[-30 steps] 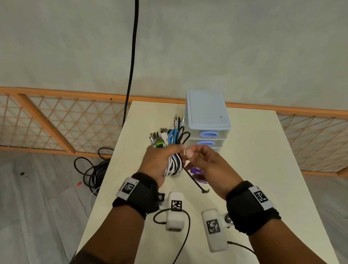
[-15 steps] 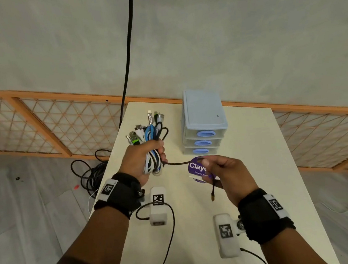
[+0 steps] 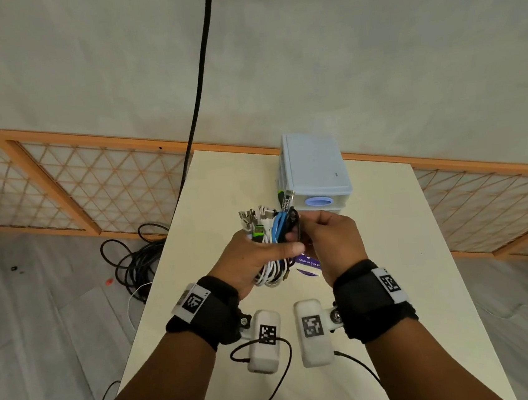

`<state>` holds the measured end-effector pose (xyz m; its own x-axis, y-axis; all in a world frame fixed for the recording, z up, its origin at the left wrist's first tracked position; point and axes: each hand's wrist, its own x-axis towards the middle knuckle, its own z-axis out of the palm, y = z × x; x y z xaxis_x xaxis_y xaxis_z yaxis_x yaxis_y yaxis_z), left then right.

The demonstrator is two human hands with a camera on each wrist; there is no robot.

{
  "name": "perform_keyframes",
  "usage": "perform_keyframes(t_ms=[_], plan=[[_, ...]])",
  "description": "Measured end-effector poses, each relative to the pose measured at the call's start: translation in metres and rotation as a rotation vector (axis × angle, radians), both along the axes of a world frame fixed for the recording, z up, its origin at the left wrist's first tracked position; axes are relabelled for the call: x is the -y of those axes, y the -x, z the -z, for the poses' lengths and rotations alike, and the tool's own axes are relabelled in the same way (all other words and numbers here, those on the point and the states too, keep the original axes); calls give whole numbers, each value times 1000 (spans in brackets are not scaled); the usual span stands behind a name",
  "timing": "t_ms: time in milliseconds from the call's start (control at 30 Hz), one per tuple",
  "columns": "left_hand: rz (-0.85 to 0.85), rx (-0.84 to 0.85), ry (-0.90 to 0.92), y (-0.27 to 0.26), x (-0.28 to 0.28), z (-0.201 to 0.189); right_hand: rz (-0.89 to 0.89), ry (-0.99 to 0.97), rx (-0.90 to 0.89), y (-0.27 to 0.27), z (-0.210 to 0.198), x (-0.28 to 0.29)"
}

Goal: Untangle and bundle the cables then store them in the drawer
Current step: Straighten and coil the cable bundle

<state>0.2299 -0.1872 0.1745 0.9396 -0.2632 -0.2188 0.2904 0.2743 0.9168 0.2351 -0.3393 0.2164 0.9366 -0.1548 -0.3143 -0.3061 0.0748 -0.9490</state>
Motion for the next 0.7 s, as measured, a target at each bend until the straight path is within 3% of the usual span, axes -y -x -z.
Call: perform_keyframes(t_ms=[167,333,700], plan=[[-65,-37,-19,-10,-7,6,-118,-135,-12,0,-5,-2],[-46,-50,-54,-20,-14,10,-224,-139,23,0,-4,2],[-51,-125,46,-28,20,31,9,117,112,-5,27,10]])
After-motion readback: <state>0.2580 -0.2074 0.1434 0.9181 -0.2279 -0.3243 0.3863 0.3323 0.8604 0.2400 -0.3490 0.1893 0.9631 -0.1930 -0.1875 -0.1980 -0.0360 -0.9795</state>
